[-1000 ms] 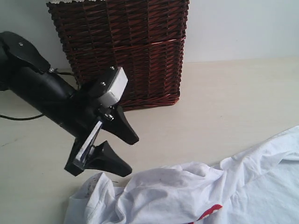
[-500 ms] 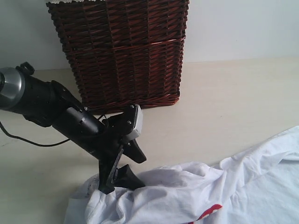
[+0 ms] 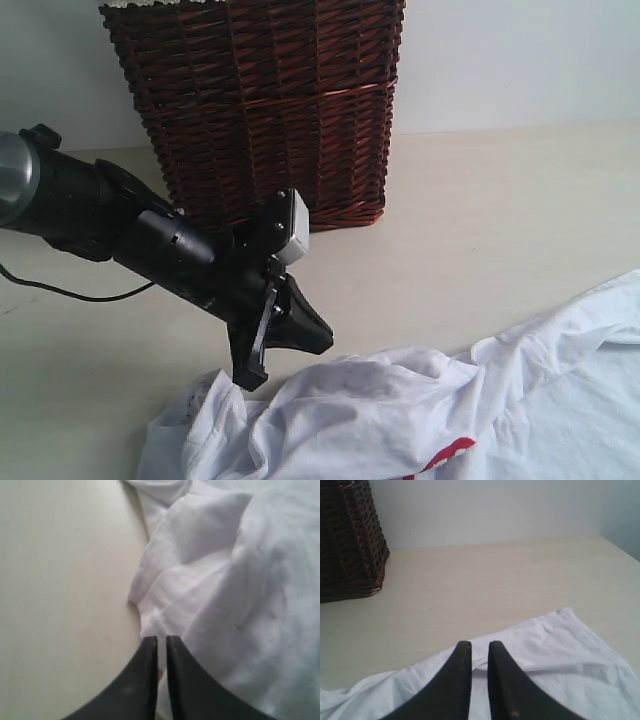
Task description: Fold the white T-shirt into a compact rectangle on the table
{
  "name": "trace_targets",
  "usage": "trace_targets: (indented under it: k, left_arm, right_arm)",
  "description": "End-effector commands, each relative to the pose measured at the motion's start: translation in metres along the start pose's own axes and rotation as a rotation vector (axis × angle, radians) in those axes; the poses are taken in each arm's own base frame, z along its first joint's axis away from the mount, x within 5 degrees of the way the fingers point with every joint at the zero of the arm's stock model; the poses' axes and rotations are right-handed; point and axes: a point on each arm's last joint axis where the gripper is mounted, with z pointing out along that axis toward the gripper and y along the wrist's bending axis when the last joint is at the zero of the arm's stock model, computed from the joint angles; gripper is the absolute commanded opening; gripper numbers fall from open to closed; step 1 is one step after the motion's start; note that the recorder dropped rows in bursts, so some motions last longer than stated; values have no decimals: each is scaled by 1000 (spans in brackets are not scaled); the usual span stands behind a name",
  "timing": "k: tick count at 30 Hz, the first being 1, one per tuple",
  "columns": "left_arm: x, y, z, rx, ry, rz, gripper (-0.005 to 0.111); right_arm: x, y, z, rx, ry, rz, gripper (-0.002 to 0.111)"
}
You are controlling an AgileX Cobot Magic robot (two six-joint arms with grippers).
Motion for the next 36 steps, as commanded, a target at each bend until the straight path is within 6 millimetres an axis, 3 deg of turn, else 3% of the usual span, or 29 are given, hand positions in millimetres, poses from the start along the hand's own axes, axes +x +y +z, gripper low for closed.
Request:
trace_targets:
  k: [1, 3, 7, 10, 11, 14, 22, 29, 32, 36]
  left_arm:
    - [-9, -12, -2, 116, -58, 11, 37]
    - [-8, -10, 2, 75, -30, 48, 40]
    - [-4, -15, 15, 100, 0, 86, 36]
    - [-6, -18, 23, 82, 24, 98, 15]
    - [-6, -17, 23, 76, 22, 93, 3]
    - [-5, -14, 23, 46, 34, 88, 0]
    - [-31, 26, -16, -460, 133, 175, 0]
    - [-51, 53, -32, -677, 127, 158, 0]
    - [-47, 60, -28, -704, 143, 137, 7]
    - [-32, 68, -17, -725, 193, 113, 42]
  right_arm:
    - [0, 0, 0, -2, -9, -1, 13]
    - [0, 0, 0, -2, -9, -1, 13]
    - [0, 0, 0, -2, -9, -1, 13]
    - [0, 0, 0, -2, -9, -1, 13]
    - [0, 0, 0, -2, -9, -1, 13]
    - [0, 0, 0, -2, -9, -1, 13]
    - [0, 0, 0, -2, -9, -1, 13]
    - [0, 0, 0, -2, -9, -1, 13]
    - [0, 0, 0, -2, -9, -1, 13]
    - [0, 0, 0, -2, -9, -1, 13]
